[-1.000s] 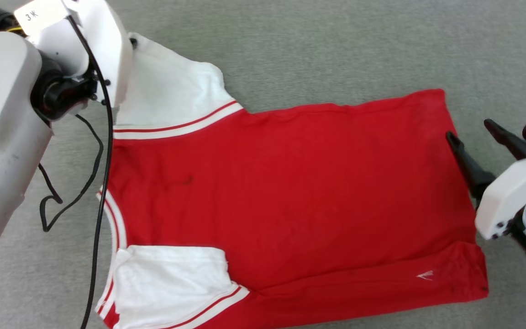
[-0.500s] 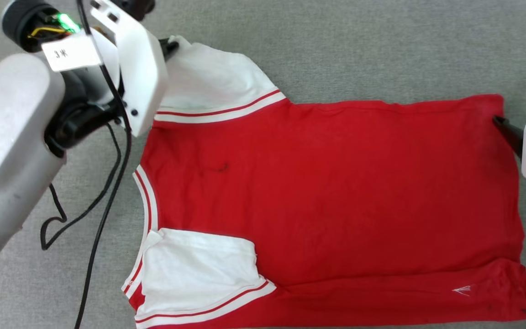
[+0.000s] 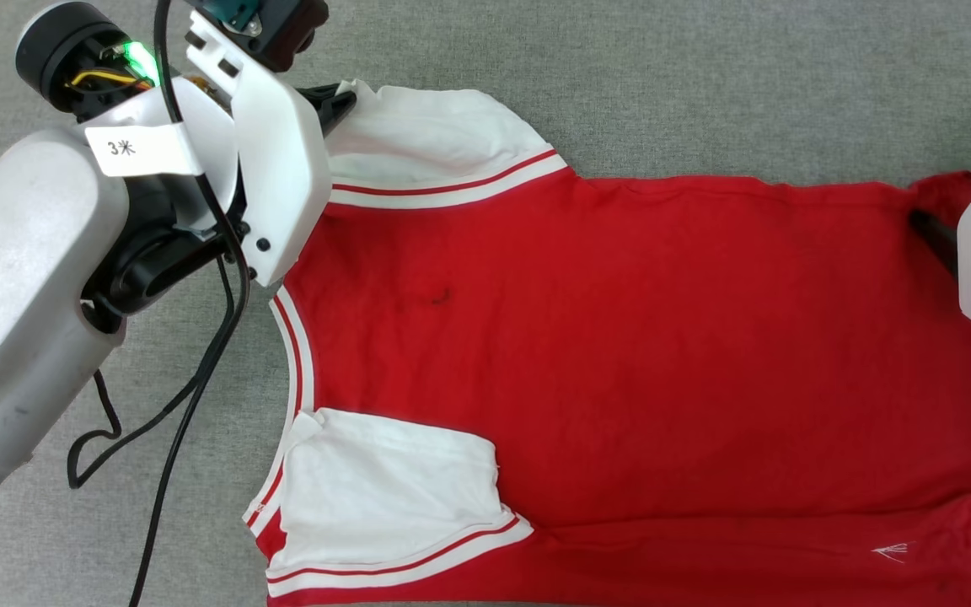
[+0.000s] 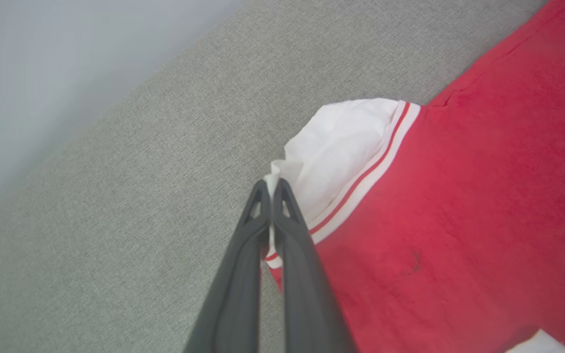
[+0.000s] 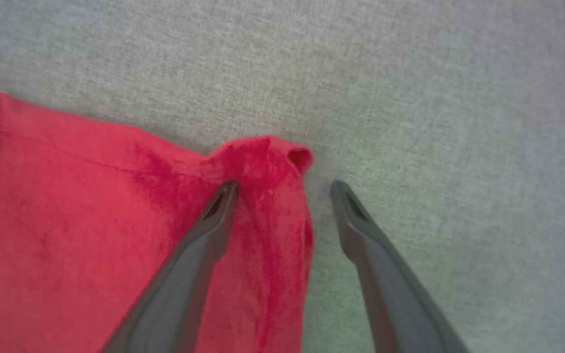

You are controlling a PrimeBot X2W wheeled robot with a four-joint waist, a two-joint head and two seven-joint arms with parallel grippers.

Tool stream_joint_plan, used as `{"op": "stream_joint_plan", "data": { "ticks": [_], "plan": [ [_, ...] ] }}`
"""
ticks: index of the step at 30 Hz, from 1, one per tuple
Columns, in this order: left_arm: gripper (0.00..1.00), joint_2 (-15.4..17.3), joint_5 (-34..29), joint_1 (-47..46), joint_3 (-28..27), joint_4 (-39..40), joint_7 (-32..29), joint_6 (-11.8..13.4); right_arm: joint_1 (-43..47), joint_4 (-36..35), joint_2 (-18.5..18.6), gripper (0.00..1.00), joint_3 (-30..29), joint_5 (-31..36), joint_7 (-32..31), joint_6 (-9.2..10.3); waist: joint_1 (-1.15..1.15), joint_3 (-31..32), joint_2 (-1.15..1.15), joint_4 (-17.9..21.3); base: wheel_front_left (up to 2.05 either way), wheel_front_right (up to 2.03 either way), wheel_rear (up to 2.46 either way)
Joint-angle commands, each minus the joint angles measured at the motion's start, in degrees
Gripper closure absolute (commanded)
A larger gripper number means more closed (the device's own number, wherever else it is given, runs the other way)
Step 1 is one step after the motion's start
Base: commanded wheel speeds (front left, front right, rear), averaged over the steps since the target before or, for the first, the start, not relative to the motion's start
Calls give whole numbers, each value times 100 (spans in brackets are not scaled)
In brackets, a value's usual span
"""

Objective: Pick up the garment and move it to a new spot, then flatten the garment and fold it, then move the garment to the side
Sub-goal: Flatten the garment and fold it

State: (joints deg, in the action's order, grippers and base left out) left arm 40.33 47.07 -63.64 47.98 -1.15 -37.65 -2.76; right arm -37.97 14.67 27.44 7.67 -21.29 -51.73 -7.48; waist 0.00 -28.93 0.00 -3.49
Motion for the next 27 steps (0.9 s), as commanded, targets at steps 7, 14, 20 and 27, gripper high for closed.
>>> {"op": "stream_joint_plan", "data": {
  "ticks": [7, 14, 20, 27],
  "plan": [
    [100, 20, 24, 139, 22, 57, 53, 77, 114, 419, -66, 100, 492, -237, 339, -8, 0, -32, 0, -72, 0, 0, 0],
    [100, -4, 51, 318, 31, -82, 213, 130, -35, 637, 8, 100, 334, -339, 1191, 2, 0, 182, 0, -57, 0, 0, 0],
    [100, 42, 105, 605, -16, -224, 478, 224, 85, 864, -116, 100, 48, -552, 1791, 3, 0, 547, 0, -13, 0, 0, 0],
    [100, 102, 244, 1020, -30, -244, 724, 321, 411, 949, -181, 100, -195, -859, 2270, 3, 0, 991, 0, -27, 0, 0, 0]
  ]
}}
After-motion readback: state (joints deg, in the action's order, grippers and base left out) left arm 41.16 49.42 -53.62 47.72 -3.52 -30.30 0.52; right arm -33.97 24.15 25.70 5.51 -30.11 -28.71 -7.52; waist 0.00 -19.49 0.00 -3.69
